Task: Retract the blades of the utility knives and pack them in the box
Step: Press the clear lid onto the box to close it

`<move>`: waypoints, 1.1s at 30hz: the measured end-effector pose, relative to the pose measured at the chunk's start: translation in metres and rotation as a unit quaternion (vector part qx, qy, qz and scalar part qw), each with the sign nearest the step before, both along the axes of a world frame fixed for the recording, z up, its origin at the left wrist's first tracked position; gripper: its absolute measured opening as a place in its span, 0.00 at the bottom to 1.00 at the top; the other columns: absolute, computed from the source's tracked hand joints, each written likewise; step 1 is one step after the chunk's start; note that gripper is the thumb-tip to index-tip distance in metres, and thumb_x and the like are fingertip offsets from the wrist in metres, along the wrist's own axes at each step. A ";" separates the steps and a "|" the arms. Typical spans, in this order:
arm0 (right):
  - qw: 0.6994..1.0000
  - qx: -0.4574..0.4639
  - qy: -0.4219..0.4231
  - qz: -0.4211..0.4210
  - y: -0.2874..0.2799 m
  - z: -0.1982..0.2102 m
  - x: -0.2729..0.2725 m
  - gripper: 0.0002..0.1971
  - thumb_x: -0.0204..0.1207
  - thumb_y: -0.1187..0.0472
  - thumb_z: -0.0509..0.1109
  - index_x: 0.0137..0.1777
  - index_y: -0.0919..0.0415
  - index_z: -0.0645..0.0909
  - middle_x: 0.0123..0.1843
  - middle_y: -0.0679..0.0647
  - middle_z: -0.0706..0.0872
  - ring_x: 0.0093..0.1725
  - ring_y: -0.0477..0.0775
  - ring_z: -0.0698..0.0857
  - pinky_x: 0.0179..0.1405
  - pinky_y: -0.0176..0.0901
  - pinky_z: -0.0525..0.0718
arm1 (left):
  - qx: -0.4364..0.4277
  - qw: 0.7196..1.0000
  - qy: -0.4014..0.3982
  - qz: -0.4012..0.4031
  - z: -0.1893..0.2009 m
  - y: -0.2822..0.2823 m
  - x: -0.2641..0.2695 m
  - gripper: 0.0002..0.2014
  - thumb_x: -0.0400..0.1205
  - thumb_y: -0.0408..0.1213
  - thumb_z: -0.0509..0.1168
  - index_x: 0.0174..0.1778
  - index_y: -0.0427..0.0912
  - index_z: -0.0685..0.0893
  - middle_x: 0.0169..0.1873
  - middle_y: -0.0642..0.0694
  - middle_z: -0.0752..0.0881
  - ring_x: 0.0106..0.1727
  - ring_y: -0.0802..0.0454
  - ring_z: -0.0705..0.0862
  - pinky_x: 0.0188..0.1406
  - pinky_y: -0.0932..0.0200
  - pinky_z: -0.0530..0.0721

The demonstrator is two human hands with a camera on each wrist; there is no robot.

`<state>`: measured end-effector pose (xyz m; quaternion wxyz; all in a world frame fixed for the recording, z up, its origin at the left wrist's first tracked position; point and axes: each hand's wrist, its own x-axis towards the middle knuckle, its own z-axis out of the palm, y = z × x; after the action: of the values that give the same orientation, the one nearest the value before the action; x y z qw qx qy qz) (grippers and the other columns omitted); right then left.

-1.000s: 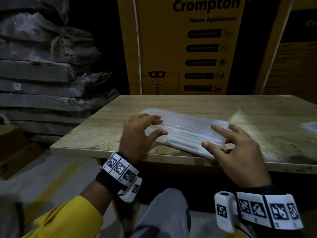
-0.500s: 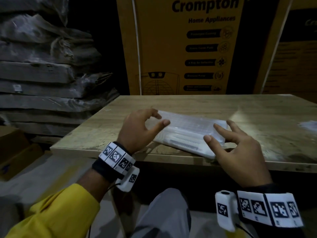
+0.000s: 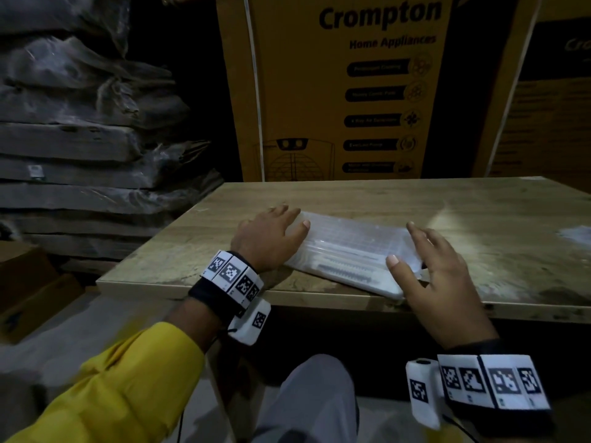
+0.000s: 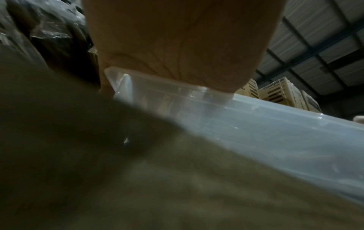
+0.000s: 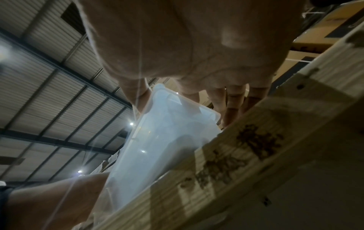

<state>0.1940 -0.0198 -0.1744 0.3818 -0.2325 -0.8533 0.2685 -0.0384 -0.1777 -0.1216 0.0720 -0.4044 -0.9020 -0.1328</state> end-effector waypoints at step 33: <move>0.969 0.191 0.145 -0.063 -0.012 -0.030 -0.009 0.20 0.87 0.51 0.61 0.70 0.59 0.86 0.75 0.57 0.84 0.77 0.65 0.77 0.72 0.66 0.76 | 0.024 0.999 -0.032 -0.025 -0.002 -0.002 -0.016 0.56 0.73 0.83 0.35 0.94 0.55 0.68 0.96 0.47 0.65 0.96 0.41 0.63 0.92 0.26 0.61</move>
<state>0.1846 -0.0320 -0.2040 0.5549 -0.1668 -0.8080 0.1069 -0.0541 -0.1797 -0.1239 0.0495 -0.4209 -0.8899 -0.1688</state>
